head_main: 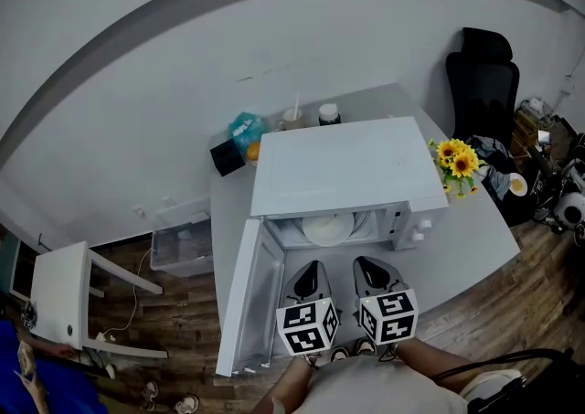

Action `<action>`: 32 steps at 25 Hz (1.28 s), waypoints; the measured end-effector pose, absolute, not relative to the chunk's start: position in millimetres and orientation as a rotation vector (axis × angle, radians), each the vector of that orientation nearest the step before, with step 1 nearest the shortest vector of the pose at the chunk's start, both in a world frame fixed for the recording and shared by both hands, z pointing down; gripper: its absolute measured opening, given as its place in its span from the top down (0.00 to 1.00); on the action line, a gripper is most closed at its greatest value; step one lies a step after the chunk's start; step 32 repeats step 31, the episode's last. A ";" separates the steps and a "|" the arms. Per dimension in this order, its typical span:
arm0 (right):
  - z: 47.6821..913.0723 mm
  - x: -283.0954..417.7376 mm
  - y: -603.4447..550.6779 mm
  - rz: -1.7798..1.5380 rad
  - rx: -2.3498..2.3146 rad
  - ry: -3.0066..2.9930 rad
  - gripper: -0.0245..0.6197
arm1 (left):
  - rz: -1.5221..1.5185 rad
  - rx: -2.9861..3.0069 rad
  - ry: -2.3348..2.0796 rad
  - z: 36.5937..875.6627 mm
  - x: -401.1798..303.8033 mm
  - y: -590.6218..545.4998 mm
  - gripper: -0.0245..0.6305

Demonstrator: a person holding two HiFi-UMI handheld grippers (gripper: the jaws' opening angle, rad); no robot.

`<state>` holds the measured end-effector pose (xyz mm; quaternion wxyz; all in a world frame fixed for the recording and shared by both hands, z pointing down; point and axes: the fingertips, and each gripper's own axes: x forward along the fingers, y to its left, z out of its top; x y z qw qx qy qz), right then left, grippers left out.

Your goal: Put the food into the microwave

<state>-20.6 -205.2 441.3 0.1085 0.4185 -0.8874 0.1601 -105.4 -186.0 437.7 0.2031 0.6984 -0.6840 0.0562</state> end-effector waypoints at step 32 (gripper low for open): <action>456.5 -6.9 -200.4 0.493 1.255 -2.541 0.94 | 0.173 1.895 -1.897 452.8 -103.8 -173.1 0.96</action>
